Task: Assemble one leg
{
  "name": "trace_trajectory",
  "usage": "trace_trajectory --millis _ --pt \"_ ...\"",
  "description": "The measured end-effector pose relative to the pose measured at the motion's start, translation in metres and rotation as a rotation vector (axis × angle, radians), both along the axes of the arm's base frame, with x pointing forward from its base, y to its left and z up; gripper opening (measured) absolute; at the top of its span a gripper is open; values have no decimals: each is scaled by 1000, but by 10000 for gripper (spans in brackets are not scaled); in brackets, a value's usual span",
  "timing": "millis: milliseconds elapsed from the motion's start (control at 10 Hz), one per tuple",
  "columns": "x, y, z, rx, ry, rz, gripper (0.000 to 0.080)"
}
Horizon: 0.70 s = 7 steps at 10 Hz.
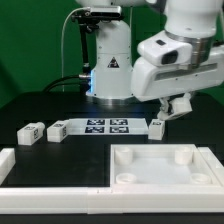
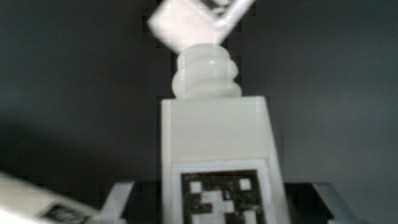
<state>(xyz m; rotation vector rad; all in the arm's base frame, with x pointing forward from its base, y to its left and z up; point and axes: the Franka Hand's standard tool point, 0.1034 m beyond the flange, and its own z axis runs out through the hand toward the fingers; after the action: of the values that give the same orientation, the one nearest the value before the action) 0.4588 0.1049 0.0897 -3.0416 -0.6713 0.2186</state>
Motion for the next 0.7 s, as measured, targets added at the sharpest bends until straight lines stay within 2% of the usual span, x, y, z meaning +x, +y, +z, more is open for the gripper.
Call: trace_trajectory --millis 200,400,700 --pt "23 -11 19 50 -226 52 289" --pt "19 -21 13 78 -391 51 290" --pt "16 -21 11 76 -372 49 290"
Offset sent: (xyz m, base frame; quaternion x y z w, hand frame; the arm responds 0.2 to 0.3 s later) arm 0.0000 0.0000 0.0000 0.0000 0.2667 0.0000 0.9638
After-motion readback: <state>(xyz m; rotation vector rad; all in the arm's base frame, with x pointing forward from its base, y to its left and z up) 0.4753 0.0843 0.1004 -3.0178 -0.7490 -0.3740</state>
